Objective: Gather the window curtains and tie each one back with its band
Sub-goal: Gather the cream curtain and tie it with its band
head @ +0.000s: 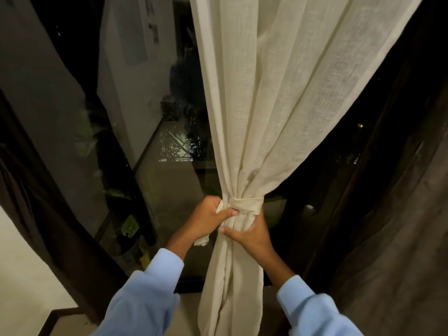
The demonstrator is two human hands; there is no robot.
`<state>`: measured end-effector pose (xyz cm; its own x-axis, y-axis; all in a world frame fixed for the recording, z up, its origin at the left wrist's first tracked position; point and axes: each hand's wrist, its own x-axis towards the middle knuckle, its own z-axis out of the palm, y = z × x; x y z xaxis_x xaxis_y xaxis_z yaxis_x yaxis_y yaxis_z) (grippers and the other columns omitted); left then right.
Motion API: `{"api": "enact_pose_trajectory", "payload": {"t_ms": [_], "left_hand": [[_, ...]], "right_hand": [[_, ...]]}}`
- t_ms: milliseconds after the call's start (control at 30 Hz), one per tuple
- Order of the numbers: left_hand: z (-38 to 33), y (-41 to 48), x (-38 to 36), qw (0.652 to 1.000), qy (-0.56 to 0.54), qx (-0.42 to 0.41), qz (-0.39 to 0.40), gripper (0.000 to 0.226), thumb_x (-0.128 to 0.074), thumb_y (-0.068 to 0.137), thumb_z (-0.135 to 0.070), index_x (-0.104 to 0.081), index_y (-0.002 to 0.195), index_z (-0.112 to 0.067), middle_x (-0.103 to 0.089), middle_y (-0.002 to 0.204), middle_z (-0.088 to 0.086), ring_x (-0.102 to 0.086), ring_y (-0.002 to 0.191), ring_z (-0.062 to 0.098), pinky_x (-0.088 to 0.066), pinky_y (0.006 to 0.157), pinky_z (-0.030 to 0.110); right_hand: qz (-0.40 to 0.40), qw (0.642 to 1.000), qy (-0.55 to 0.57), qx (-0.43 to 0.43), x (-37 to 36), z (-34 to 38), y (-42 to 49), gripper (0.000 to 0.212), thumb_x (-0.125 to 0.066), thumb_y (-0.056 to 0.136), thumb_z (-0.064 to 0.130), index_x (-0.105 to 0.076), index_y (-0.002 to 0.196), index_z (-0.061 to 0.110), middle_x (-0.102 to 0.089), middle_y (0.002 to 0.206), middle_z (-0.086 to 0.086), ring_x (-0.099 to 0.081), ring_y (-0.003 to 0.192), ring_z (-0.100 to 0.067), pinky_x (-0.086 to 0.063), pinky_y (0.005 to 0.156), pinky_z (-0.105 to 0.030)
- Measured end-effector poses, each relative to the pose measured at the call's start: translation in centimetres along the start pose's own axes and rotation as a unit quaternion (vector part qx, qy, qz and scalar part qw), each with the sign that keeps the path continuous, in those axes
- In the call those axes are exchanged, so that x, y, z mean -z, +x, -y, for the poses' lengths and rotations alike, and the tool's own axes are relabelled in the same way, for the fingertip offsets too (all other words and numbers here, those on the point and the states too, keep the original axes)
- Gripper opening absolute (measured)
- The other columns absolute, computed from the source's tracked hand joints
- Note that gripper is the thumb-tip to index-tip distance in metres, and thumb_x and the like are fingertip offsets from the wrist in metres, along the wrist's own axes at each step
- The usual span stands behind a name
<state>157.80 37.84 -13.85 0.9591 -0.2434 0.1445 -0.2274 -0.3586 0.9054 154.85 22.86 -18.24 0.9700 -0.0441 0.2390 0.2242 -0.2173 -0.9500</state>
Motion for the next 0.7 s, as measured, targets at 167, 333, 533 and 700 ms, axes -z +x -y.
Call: {"api": "enact_pose_trajectory", "payload": {"t_ms": [167,333,533,700], "left_hand": [[-0.5,-1.0,1.6,0.998,0.02,-0.036,-0.041,0.015,-0.078,0.075,-0.033,-0.071,0.077,-0.02,-0.07,0.07,-0.006,-0.061,0.062,-0.002,-0.045,0.054,0.011],[-0.3,-2.3,4.0,0.985,0.147,0.003,-0.089,0.02,-0.063,0.088,-0.041,-0.071,0.091,-0.023,-0.07,0.083,-0.006,-0.064,0.075,0.005,-0.052,0.068,0.027],[-3.4,-5.4,1.4,0.927,0.34,-0.102,-0.12,0.031,-0.045,0.095,-0.046,-0.066,0.097,-0.024,-0.066,0.086,-0.007,-0.055,0.071,0.006,-0.035,0.057,0.013],[-5.2,-5.4,-3.0,0.945,0.321,-0.048,-0.033,0.036,-0.038,0.101,-0.036,-0.052,0.129,-0.017,-0.058,0.125,0.005,-0.055,0.111,0.018,-0.04,0.098,0.026]], "right_hand": [[-0.124,0.991,0.018,-0.054,0.1,-0.5,1.6,0.034,-0.081,0.079,0.015,-0.066,0.11,0.012,-0.07,0.104,-0.004,-0.067,0.099,-0.023,-0.054,0.082,-0.029],[-0.174,0.984,0.025,-0.043,1.1,-1.2,2.7,0.019,-0.078,0.081,0.014,-0.066,0.09,0.025,-0.069,0.085,0.007,-0.065,0.079,-0.008,-0.046,0.058,-0.007],[-0.199,0.979,-0.025,-0.019,-0.4,-1.2,2.1,0.041,-0.08,0.08,0.024,-0.055,0.112,0.026,-0.064,0.097,0.01,-0.063,0.085,-0.001,-0.047,0.068,-0.013],[-0.26,0.959,-0.049,0.104,-1.4,0.7,0.1,0.049,-0.07,0.08,0.026,-0.043,0.118,0.011,-0.053,0.122,-0.001,-0.052,0.104,0.015,-0.041,0.08,0.0]]}}
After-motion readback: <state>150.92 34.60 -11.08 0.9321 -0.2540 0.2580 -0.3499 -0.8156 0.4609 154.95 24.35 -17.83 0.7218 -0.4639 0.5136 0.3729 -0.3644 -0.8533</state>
